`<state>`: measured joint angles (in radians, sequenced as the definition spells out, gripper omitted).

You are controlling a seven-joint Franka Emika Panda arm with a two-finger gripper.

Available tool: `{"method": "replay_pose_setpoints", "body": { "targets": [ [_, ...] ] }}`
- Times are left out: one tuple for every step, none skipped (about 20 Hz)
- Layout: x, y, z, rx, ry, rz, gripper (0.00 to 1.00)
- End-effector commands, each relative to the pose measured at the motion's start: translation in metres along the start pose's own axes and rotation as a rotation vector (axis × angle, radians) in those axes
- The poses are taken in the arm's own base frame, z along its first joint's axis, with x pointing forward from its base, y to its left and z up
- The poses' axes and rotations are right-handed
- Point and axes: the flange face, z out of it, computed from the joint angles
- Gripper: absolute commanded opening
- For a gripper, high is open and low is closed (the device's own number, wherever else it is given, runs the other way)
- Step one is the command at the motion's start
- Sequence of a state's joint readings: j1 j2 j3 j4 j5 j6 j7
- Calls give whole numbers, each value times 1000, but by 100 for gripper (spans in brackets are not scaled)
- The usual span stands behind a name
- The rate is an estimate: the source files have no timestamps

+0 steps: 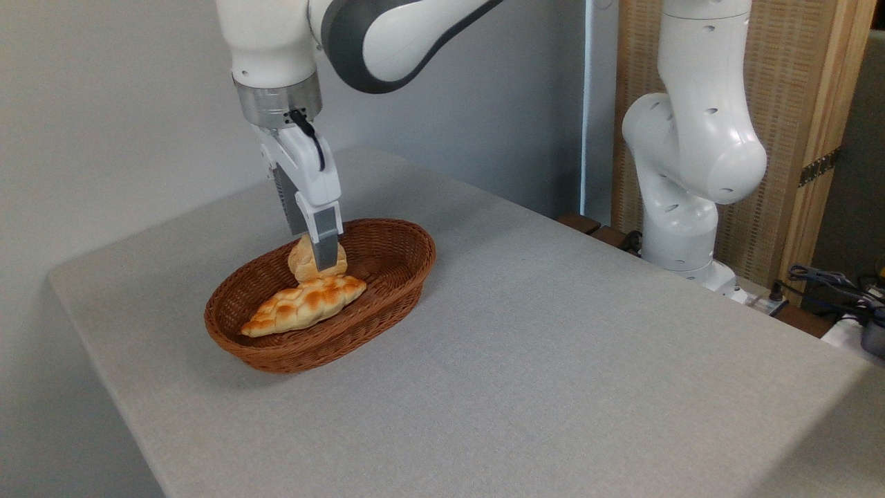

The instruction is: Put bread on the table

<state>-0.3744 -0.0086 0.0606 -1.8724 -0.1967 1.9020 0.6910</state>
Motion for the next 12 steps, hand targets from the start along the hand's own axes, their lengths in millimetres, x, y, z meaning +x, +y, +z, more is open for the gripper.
{"method": "replay_pose_setpoints", "body": {
  "targets": [
    [20, 27, 27, -50, -32, 109, 100],
    [21, 30, 29, -53, -34, 116, 100],
    [22, 32, 29, -53, -34, 119, 100],
    [25, 35, 32, -59, -35, 126, 100],
    [28, 39, 35, -65, -36, 135, 100],
    [29, 41, 37, -70, -39, 138, 100],
    [30, 42, 38, -71, -40, 139, 100],
    [31, 44, 41, -74, -43, 143, 100],
    [34, 49, 45, -79, -50, 156, 100],
    [35, 48, 50, -81, -58, 156, 100],
    [37, 48, 56, -86, -66, 157, 100],
    [38, 48, 62, -92, -76, 156, 100]
  ]
}}
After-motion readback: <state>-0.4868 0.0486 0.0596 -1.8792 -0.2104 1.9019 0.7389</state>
